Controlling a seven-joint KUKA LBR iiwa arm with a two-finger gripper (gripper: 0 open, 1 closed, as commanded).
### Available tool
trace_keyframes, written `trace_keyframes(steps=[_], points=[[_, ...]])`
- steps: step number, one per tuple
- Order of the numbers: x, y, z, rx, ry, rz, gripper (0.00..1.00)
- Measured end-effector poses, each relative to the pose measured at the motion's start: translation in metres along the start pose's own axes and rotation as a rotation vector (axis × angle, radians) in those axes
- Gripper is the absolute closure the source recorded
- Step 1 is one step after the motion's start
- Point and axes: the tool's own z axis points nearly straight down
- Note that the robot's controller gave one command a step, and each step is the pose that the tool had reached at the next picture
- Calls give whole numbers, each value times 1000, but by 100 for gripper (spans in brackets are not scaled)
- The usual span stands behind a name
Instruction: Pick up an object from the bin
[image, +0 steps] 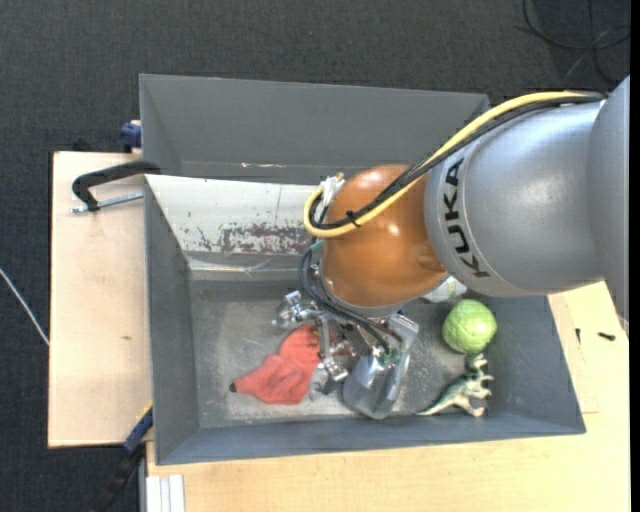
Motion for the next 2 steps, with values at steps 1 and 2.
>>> trace_keyframes(steps=[1,2], points=[[1,-4,47,0,1,-245,0],[1,-9,67,-2,0,-142,100]])
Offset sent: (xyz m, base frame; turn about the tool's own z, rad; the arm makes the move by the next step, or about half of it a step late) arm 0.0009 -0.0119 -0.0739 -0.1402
